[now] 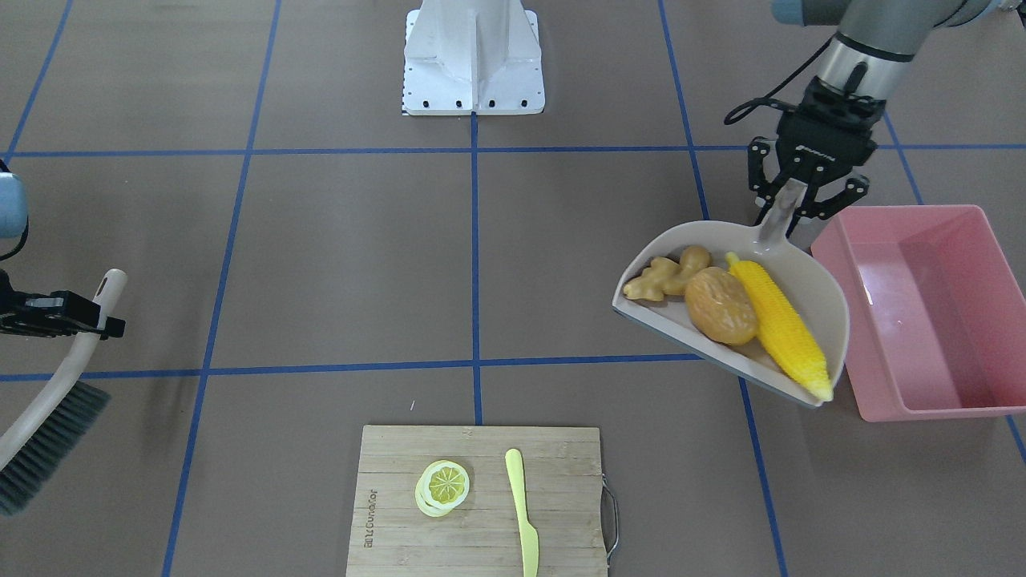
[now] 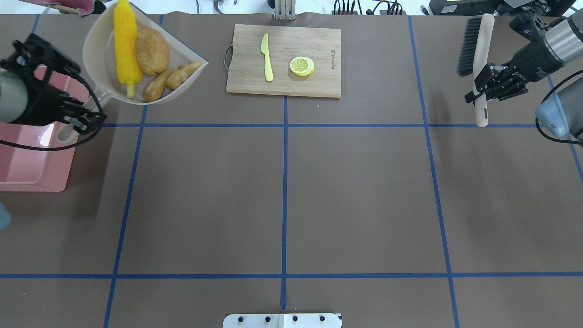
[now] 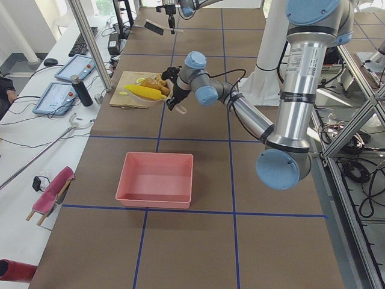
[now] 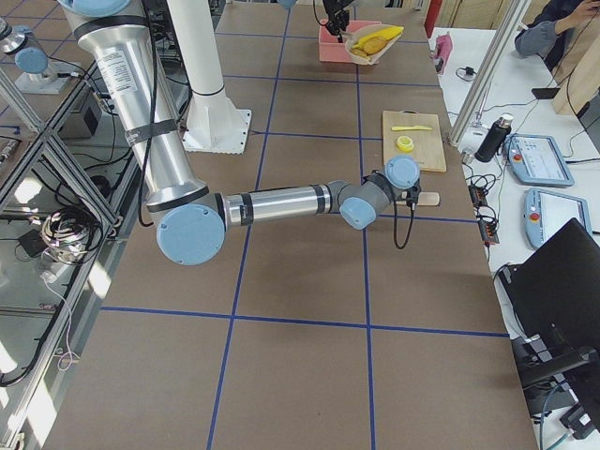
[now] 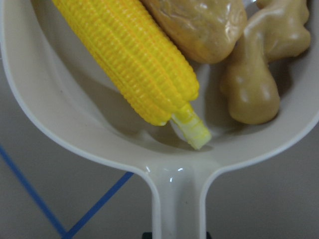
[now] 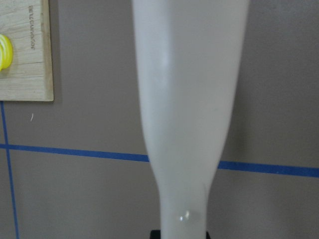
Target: Sweep and dump trash into bin
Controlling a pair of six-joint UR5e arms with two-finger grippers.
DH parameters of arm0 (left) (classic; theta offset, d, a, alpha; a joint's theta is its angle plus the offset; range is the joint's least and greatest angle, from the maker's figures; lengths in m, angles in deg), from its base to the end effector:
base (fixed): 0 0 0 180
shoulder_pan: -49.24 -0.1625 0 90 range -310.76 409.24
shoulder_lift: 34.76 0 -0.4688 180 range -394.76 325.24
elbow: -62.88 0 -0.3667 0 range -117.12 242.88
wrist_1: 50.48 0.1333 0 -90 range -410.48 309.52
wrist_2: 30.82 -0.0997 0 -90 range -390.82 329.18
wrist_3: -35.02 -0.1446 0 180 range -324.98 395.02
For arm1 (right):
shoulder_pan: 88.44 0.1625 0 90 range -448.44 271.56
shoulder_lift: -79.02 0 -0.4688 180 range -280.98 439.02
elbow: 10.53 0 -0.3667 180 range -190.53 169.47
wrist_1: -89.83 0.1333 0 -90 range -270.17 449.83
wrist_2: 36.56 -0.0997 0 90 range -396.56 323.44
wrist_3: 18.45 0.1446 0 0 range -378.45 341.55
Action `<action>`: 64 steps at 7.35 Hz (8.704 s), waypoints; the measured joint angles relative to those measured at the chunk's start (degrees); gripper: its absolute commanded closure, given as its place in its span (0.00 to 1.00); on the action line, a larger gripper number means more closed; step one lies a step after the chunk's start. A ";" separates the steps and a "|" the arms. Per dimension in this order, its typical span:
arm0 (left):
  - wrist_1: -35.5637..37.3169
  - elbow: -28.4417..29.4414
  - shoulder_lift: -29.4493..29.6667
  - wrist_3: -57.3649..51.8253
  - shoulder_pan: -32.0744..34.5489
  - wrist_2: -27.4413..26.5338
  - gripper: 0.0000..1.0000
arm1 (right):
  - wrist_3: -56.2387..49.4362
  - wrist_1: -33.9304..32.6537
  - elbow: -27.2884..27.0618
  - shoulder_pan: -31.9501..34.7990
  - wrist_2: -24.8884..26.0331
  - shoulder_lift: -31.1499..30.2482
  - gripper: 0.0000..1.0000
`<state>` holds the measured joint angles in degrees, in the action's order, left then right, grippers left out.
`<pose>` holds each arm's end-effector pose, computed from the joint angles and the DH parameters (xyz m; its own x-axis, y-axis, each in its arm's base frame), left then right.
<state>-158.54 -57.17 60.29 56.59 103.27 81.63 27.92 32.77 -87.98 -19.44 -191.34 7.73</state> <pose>0.2352 -0.4570 0.4190 0.6581 0.5565 -0.5072 -0.1185 0.7418 0.6601 -0.2239 -0.5902 0.5521 0.3347 0.0515 0.9409 0.0520 0.9960 -0.0730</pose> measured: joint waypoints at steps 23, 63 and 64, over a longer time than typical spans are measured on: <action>46.27 4.75 -12.39 -63.58 38.22 10.76 1.00 | -13.52 -44.63 -39.70 -24.51 15.58 -27.73 1.00; 8.03 19.46 11.28 -47.60 -10.27 9.16 0.01 | -41.16 -36.81 -13.87 18.46 24.07 -16.89 0.00; 7.64 18.42 11.10 -44.85 -10.20 9.19 0.01 | -40.76 -36.81 -13.79 18.50 23.56 -16.77 0.00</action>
<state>-150.90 -38.75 71.39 11.74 93.07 90.83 -12.84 -4.04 -101.77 -0.95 -167.79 -9.03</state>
